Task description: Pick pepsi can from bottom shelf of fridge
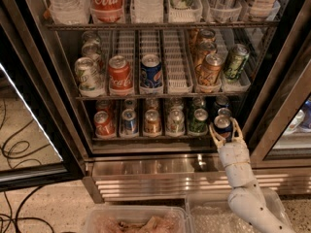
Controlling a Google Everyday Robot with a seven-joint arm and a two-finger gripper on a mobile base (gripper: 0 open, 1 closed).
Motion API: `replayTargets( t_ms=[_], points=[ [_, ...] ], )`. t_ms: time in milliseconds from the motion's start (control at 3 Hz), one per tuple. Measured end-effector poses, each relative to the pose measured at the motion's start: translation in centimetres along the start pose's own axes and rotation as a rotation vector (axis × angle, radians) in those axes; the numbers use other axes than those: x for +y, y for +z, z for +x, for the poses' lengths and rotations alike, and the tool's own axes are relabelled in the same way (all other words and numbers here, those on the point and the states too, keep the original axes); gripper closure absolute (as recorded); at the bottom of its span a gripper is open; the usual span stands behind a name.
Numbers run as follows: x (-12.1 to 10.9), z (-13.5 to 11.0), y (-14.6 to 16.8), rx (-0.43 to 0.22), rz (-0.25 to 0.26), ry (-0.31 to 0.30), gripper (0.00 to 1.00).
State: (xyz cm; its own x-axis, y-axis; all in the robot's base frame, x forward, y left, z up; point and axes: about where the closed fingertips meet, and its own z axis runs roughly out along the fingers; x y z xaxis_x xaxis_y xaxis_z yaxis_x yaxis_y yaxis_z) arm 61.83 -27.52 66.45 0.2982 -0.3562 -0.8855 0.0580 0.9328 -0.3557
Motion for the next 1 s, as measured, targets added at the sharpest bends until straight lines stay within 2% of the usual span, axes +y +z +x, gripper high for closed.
replayTargets(
  t_ms=[333, 667, 1000],
  points=[
    [1.3, -0.8, -1.8, 0.0, -0.134, -0.004, 1.0],
    [2.7, -1.8, -4.0, 0.008, -0.243, -0.017, 1.0],
    [4.5, -2.7, -6.0, 0.022, -0.373, -0.057, 1.0]
  ],
)
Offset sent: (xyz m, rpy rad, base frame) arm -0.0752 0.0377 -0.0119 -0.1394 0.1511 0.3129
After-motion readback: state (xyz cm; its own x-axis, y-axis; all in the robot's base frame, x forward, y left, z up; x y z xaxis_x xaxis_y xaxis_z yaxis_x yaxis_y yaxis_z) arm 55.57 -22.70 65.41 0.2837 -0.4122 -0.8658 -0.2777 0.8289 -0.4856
